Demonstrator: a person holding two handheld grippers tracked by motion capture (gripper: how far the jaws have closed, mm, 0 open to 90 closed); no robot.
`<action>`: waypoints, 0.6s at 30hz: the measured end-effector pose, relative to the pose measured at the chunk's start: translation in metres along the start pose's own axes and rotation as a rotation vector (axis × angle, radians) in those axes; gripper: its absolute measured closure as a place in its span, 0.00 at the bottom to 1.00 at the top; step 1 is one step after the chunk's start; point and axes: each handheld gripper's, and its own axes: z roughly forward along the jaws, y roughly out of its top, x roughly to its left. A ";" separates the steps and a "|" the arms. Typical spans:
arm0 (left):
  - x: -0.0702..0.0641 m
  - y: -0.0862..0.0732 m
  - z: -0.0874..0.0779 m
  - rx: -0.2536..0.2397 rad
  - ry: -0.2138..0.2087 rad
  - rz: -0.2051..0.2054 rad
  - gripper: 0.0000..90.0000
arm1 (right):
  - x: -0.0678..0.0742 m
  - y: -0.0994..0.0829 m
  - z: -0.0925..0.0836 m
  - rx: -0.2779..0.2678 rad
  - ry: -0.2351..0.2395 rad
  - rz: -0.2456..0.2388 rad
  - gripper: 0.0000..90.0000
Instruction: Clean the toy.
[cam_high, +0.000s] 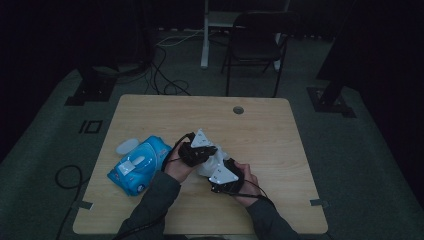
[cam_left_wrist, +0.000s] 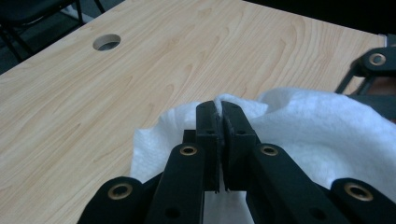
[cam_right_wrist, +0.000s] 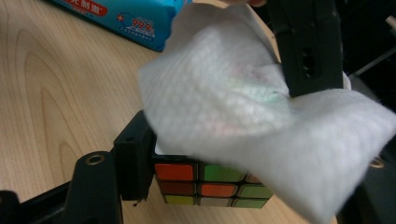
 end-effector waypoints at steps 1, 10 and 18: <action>0.000 0.000 0.000 0.001 0.000 0.002 0.97 | 0.001 0.001 0.000 -0.001 -0.005 -0.010 0.38; 0.002 0.002 0.002 0.011 -0.033 0.007 0.97 | 0.010 0.003 -0.002 -0.002 -0.063 -0.104 0.38; 0.001 0.003 0.008 0.027 -0.072 0.015 0.97 | 0.024 0.007 -0.003 -0.005 -0.129 -0.243 0.38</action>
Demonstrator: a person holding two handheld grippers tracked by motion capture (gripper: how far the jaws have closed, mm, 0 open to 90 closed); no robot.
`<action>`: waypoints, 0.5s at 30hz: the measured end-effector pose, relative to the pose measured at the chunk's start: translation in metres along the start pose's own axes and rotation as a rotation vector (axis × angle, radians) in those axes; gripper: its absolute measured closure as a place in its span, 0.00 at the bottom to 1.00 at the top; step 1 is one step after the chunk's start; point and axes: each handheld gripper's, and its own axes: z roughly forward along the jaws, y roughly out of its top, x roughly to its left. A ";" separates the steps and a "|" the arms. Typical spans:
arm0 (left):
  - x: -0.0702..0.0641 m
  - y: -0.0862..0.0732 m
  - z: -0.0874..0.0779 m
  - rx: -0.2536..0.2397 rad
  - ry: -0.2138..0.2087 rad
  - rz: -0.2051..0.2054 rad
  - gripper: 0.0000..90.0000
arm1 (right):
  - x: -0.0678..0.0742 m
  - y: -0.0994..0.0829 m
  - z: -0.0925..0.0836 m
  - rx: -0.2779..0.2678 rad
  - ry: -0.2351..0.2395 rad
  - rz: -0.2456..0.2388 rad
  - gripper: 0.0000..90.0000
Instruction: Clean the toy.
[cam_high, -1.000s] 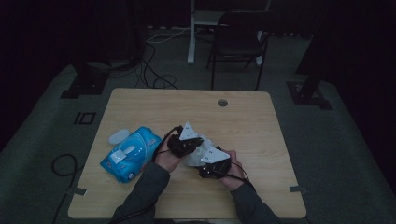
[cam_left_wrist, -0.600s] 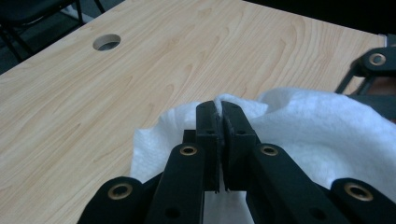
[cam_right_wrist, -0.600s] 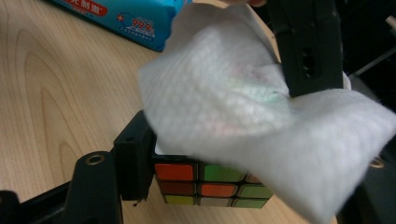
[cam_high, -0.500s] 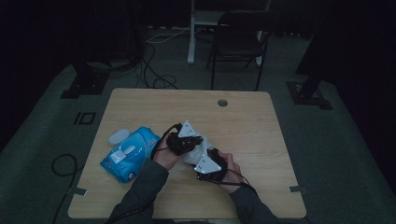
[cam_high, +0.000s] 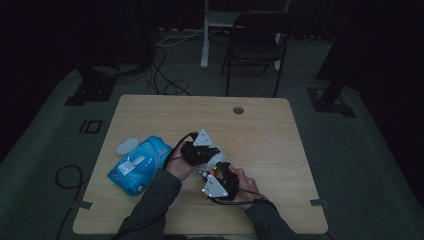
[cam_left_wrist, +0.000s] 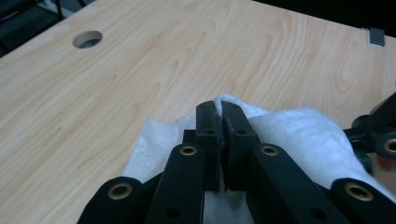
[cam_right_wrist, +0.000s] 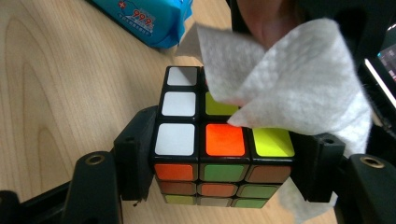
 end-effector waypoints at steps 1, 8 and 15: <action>0.000 0.000 0.000 0.001 -0.007 -0.001 0.97 | 0.000 0.000 0.000 0.000 0.000 -0.006 0.38; 0.004 -0.003 0.001 0.028 0.005 0.005 0.97 | 0.000 0.001 -0.002 -0.008 -0.001 -0.007 0.38; 0.013 -0.005 0.001 0.059 0.030 -0.011 0.97 | 0.001 0.002 -0.003 -0.017 -0.006 -0.008 0.38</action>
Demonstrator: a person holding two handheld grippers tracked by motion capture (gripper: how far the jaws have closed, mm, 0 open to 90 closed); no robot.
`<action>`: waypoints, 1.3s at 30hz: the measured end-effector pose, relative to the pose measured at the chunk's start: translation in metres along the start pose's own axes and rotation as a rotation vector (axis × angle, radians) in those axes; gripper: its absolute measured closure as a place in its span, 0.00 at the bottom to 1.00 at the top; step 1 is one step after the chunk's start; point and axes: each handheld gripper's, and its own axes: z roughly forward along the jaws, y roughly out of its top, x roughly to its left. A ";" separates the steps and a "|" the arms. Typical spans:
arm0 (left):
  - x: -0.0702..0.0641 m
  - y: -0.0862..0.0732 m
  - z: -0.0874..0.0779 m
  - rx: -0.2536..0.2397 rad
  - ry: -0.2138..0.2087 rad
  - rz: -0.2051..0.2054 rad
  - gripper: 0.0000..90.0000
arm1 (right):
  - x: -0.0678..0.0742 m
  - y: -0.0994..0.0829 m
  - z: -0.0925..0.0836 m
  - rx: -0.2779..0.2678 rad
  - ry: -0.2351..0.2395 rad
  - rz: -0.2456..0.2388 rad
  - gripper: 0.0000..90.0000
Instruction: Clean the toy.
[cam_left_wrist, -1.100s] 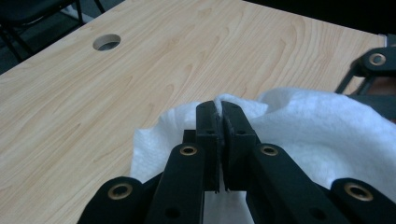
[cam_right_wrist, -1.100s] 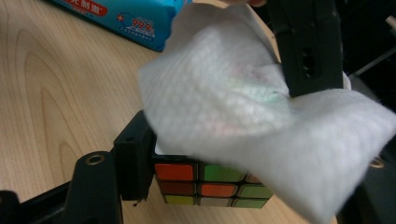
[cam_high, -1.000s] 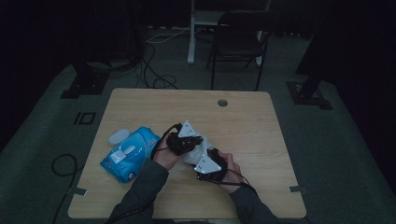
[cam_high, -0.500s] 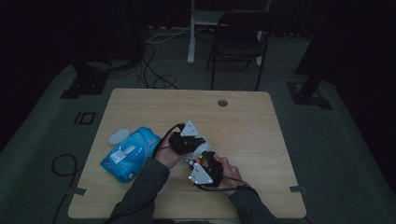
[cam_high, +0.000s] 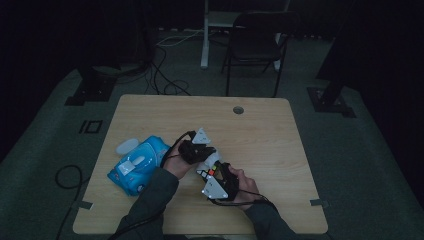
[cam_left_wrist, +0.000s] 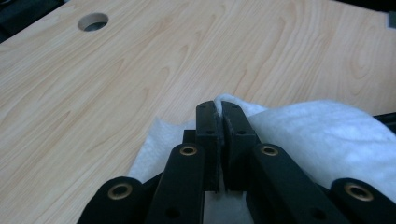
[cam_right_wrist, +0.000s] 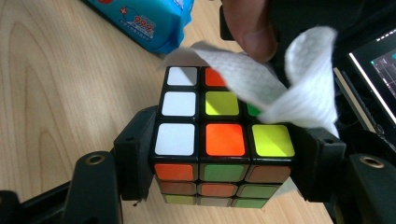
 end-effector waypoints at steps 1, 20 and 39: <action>0.000 0.000 0.000 0.003 0.000 -0.002 0.97 | 0.000 0.000 0.000 -0.001 0.000 -0.002 0.38; -0.009 0.011 -0.001 -0.013 -0.103 0.044 0.97 | -0.003 -0.002 0.000 -0.015 0.019 0.030 0.38; 0.004 0.003 0.004 0.035 -0.020 0.003 0.98 | -0.002 -0.001 -0.001 -0.017 0.010 0.014 0.38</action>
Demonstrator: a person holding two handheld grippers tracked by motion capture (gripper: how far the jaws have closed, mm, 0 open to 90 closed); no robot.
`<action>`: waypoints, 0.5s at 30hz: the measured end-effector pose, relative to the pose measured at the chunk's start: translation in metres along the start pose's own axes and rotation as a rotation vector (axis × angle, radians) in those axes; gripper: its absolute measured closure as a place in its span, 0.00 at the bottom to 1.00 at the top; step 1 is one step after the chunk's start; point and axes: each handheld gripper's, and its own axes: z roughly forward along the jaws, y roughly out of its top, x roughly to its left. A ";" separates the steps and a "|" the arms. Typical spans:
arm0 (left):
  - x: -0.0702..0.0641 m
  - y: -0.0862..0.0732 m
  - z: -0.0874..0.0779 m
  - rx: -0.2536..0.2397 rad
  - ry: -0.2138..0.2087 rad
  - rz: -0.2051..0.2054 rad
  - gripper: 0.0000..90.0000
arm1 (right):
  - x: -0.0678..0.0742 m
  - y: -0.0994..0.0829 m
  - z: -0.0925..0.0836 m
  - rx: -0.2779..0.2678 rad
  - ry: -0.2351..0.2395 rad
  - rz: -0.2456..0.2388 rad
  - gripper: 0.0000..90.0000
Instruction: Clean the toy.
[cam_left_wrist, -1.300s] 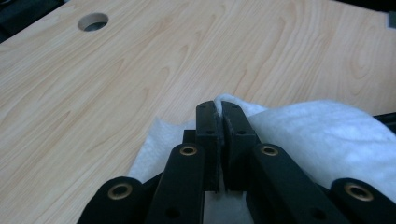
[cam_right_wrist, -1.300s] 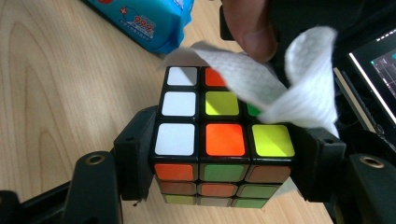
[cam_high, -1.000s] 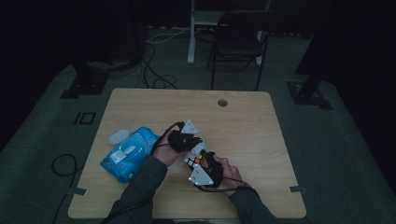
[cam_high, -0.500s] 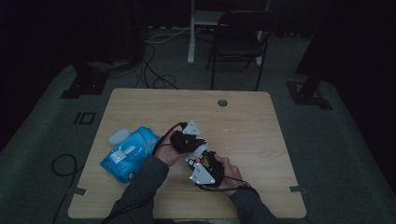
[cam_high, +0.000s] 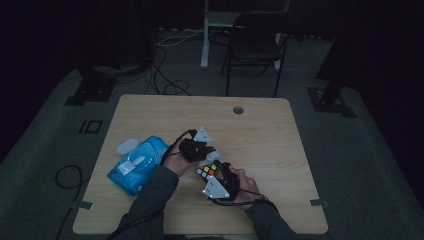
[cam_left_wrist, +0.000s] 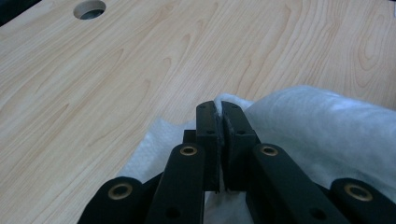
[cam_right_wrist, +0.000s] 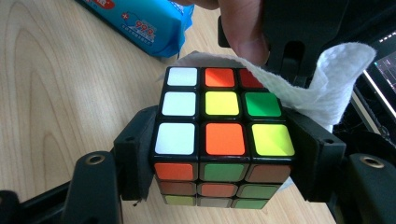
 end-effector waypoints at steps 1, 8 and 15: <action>-0.001 0.001 0.000 -0.002 -0.003 0.002 0.98 | 0.000 0.000 0.000 -0.001 0.000 0.001 0.38; -0.010 0.008 -0.003 -0.020 -0.049 0.044 0.97 | 0.000 -0.002 0.001 0.007 -0.002 0.004 0.38; -0.009 0.008 -0.005 -0.028 -0.041 0.040 0.97 | -0.002 -0.002 0.000 0.003 -0.009 0.003 0.38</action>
